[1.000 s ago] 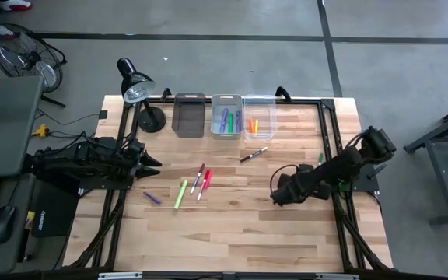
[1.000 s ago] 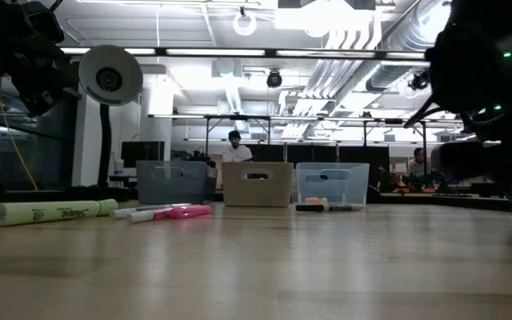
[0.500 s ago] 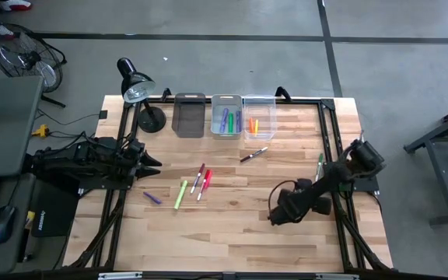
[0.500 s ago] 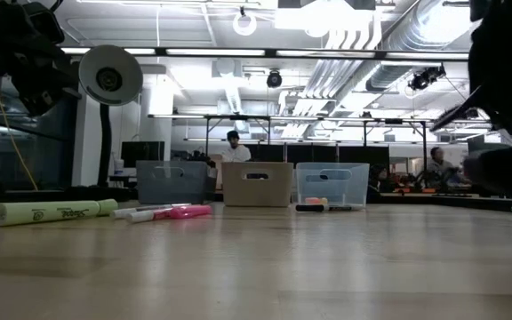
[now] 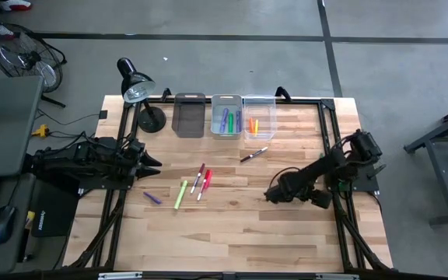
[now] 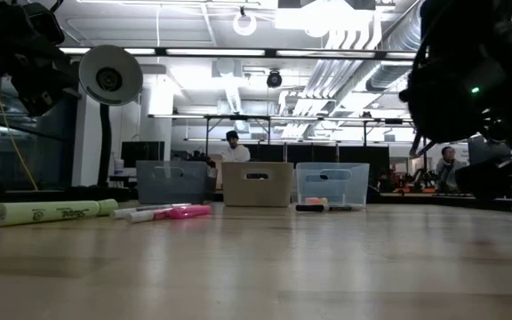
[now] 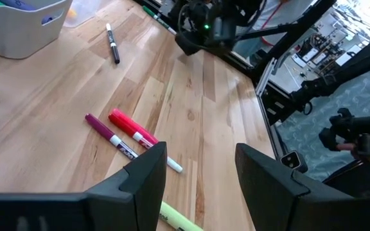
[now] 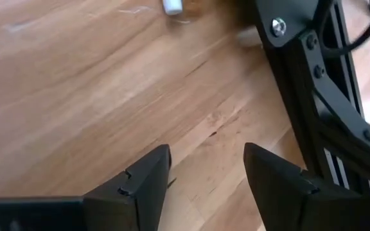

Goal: Pick & Place Markers
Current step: Put the green marker into the black bin

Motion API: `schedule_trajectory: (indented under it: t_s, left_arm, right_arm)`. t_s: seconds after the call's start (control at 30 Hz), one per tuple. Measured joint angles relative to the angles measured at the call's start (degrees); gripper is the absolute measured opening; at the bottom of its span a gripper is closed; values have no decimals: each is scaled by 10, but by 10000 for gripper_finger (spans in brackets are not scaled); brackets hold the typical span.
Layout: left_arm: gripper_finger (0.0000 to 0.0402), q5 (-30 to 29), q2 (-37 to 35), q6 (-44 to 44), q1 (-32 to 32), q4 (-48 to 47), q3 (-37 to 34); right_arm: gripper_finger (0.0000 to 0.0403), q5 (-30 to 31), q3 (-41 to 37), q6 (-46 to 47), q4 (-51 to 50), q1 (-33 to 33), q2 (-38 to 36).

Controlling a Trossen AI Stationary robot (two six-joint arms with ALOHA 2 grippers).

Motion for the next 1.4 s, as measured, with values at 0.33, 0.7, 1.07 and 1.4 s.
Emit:
schedule_trajectory:
  t_s: [0.33,0.7,1.07,1.4]
  left_arm:
    - [183,8,0,-6,0,0,0]
    - [183,8,0,-1,0,0,0]
    - [183,8,0,4,0,0,0]
    - [183,5,0,5,0,0,0]
  right_arm:
    - [194,82,-12,-59,-3,-61,-9]
    - [195,115,-11,-65,-95,-93,-76]
    - [109,87,-18,-74,-109,-93,-80]
    - [5,53,-91,-74,-5,-93,-79]
